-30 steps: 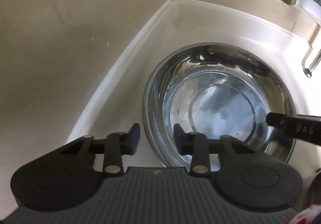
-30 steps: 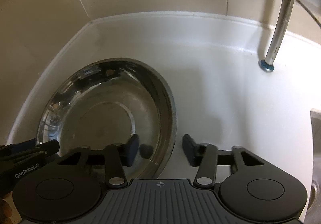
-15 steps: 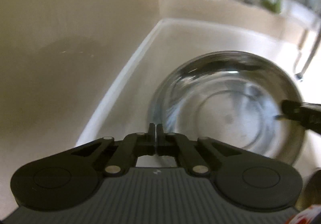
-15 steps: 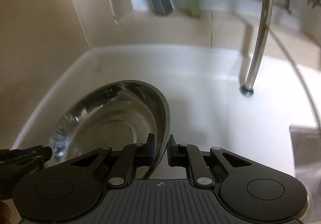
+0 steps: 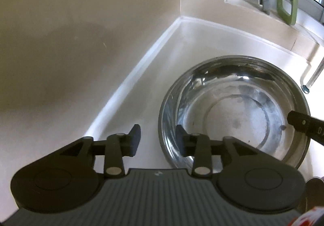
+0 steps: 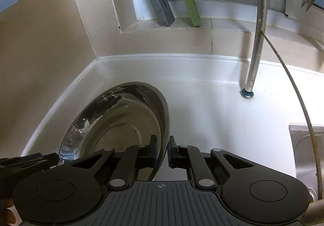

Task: Organize plates and bowls
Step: 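Lift the steel basin off the counter with both tools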

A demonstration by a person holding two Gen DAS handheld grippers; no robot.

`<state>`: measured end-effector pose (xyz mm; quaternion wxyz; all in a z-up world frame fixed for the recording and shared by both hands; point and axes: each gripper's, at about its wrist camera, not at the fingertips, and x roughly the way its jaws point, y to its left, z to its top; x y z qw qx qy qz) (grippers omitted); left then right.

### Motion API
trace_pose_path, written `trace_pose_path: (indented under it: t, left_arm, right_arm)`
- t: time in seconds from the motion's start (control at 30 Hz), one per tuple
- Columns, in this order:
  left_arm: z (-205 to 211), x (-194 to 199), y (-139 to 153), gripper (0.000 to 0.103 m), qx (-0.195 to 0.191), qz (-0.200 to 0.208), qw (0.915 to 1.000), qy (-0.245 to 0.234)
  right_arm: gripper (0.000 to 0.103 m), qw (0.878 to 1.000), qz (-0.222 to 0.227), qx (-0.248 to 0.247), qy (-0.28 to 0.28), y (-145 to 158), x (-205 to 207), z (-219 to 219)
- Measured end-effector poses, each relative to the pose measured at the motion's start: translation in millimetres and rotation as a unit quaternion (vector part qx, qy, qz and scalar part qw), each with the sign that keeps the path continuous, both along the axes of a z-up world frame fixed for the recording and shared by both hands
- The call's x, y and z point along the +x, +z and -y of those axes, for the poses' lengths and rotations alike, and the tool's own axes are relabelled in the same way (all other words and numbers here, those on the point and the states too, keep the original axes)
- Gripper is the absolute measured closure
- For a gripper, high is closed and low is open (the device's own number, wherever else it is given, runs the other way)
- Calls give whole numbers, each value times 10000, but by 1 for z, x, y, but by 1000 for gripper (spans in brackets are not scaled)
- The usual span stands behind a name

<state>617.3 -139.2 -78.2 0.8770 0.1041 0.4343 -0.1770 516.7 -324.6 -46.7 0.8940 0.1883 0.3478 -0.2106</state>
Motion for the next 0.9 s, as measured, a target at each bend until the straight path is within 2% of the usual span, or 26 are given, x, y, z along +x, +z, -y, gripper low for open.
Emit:
trace_pose_path:
  t: [0.1, 0.23, 0.27, 0.3, 0.4, 0.53, 0.6, 0.7, 0.83, 0.9]
  left_arm:
    - [-2, 5, -7, 68, -111, -251, 9996, -7]
    - [4, 12, -14, 68, -49, -377, 9993, -23]
    - [5, 13, -15, 70, -60, -405, 9991, -52]
    - [6, 13, -16, 80, -94, -427, 9990, -87]
    - [4, 14, -16, 88, -71, -359, 9993, -119]
    - [2, 11, -13, 93, -116, -202, 9996, -145]
    - [2, 8, -8, 102, -109, -60, 9998, -183]
    - [3, -1, 4, 103, -398, 47, 9983, -414]
    - [10, -6, 4, 102, -201, 49, 9994, -289]
    - [3, -4, 1, 95, -192, -77, 9997, -126]
  right_arm:
    - [93, 10000, -69, 58, 8, -3, 2, 2]
    - [93, 9998, -173, 116, 18, -10, 5, 6]
    - [93, 9997, -195, 126, 21, -11, 5, 7]
    - [93, 9997, -207, 125, 25, -11, 5, 7]
    - [93, 9996, -241, 119, 23, -13, 6, 8]
    - [93, 9998, -190, 19, 40, -11, 5, 6]
    - [93, 9999, -103, -117, 35, -7, 3, 3]
    - [93, 9997, 50, -217, 85, 0, -1, -1]
    - [93, 9997, 14, -240, 43, 3, 0, -6]
    - [93, 9999, -38, -127, -14, 0, 1, -2]
